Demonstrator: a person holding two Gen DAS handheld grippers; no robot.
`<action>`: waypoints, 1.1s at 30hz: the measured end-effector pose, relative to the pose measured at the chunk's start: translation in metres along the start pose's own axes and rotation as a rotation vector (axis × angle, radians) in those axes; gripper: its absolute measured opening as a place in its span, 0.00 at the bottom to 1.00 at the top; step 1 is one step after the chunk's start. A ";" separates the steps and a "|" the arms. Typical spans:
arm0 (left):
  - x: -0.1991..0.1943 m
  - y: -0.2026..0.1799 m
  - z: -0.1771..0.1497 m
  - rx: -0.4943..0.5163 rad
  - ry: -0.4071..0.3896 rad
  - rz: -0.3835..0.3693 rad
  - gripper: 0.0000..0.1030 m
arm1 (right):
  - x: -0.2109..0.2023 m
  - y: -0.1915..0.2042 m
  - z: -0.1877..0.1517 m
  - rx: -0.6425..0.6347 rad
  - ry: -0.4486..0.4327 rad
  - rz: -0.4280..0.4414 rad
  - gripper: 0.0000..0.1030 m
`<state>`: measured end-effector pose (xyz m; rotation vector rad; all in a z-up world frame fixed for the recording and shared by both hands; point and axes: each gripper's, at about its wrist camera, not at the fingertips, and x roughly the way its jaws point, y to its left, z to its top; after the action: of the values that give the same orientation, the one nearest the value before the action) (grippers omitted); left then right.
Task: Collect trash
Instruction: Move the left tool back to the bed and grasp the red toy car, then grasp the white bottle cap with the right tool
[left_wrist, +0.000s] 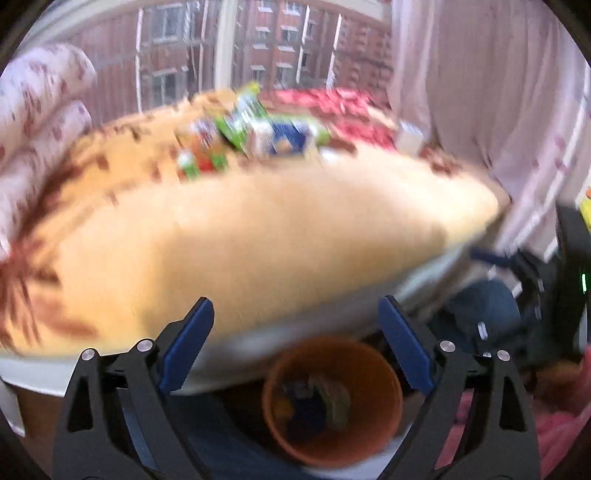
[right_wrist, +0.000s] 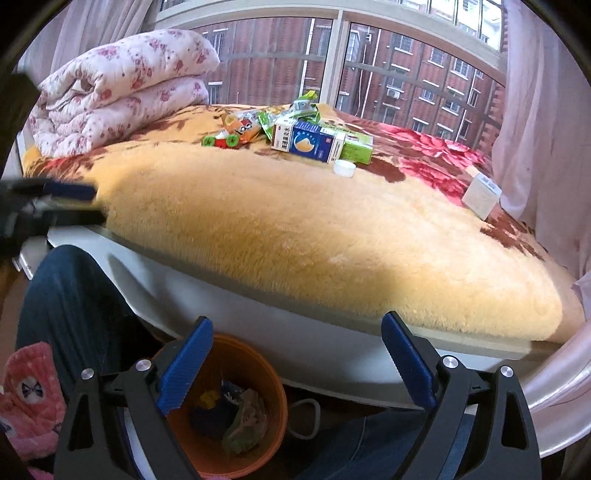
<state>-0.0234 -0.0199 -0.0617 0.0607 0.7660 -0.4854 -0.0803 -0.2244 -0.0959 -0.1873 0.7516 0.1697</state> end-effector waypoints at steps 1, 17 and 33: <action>0.004 0.005 0.012 -0.009 -0.012 0.011 0.87 | -0.001 0.000 0.001 0.002 -0.002 0.001 0.88; 0.163 0.095 0.138 -0.105 0.148 0.206 0.87 | -0.005 0.003 0.001 0.048 -0.022 0.034 0.89; 0.152 0.093 0.127 -0.132 0.138 0.210 0.59 | -0.005 -0.001 -0.003 0.065 -0.023 0.043 0.89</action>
<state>0.1946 -0.0264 -0.0840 0.0517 0.9146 -0.2324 -0.0860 -0.2261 -0.0948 -0.1072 0.7379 0.1875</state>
